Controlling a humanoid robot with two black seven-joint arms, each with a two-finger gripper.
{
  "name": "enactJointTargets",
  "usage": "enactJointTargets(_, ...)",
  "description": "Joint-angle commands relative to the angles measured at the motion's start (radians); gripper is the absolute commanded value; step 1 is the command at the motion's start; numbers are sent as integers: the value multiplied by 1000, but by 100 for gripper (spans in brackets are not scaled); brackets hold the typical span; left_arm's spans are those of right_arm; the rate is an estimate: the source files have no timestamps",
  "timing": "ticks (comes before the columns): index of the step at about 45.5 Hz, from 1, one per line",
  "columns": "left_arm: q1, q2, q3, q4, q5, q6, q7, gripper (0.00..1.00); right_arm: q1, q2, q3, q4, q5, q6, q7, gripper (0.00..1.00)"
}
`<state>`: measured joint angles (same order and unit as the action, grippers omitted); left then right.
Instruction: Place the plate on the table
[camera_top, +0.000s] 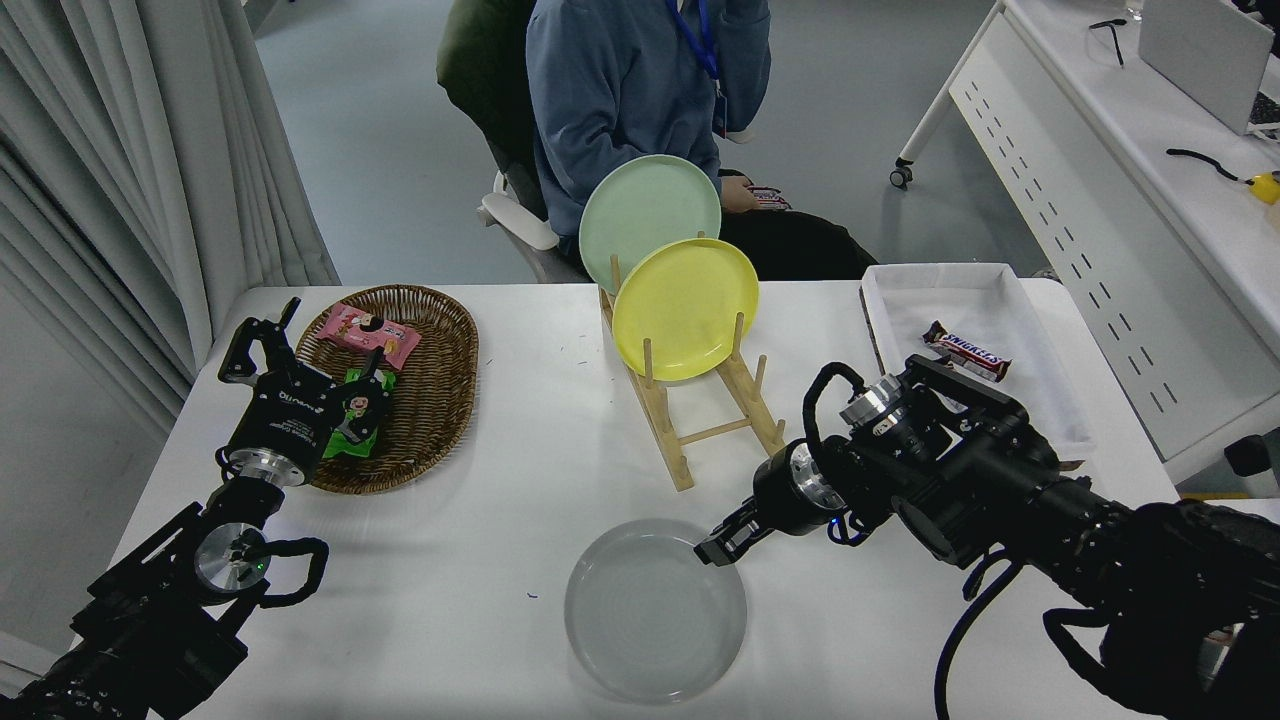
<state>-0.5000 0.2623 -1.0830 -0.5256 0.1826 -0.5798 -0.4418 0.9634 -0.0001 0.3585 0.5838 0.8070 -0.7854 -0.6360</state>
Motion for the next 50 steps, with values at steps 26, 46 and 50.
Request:
enactJointTargets(26,0,0,0,-1,0,0,0,100,-65,-169,97,151,-293,730,117,100)
enactJointTargets(46,0,0,0,1,0,0,0,100,-89,-144,370,156,-555,793,531,100)
enactJointTargets(50,0,0,0,-1,0,0,0,100,-101,-144,416,142,-618,795,708,100)
